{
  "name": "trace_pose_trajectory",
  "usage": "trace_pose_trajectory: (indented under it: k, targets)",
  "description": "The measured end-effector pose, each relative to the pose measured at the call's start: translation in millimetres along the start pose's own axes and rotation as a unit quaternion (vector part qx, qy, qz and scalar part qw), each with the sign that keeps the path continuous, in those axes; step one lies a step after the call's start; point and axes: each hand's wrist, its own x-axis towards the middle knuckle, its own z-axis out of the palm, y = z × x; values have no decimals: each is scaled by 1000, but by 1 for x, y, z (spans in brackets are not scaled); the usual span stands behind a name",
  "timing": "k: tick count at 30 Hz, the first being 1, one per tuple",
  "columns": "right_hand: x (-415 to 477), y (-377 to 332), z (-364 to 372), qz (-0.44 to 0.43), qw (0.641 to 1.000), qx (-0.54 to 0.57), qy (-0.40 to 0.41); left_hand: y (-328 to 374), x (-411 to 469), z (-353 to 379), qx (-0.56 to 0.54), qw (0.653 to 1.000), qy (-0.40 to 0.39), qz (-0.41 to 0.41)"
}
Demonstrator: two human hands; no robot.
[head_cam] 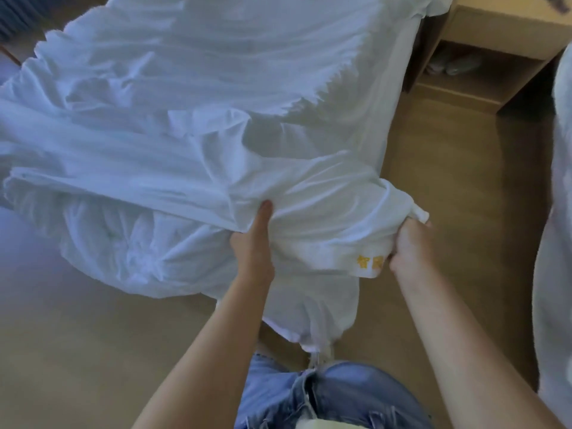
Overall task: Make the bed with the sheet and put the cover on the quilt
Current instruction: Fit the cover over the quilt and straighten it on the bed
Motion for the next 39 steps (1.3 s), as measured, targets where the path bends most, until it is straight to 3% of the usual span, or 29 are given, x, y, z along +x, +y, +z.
trace_pose_trajectory:
  k: [4, 8, 12, 14, 18, 22, 25, 29, 33, 36, 39]
  targets:
    - [-9, 31, -48, 32, 999, -31, 22, -32, -8, -33, 42, 994, 105, -3]
    - [-21, 57, -93, 79, 992, -57, 79, -53, 0, -53, 120, 984, 134, 10]
    - [-39, 71, -153, 174, 967, -16, 185, -69, 22, -72, 138, 970, 188, -72]
    - [-38, 86, -162, 199, 962, -18, 186, -88, 29, -80, 129, 968, 180, -122]
    - [-22, 140, -160, 147, 948, -198, 202, -136, 34, -93, 95, 962, 154, -205]
    - [-8, 176, -165, 144, 940, -232, 207, -189, 25, -93, 88, 944, 73, -310]
    - [-1, 185, -172, 150, 939, -240, 194, -212, 10, -78, 16, 934, 18, -356]
    - [0, 179, -178, 166, 949, -218, 156, -210, 0, -46, -49, 942, -11, -333]
    - [1, 128, -200, 78, 970, -175, 149, -185, -41, -11, -76, 975, -7, -208]
    - [7, 132, -243, 89, 961, -208, 162, -221, -90, -48, 63, 972, 57, -218]
    - [17, 187, -277, 169, 949, -232, 131, -272, -101, -85, 212, 933, 149, -251]
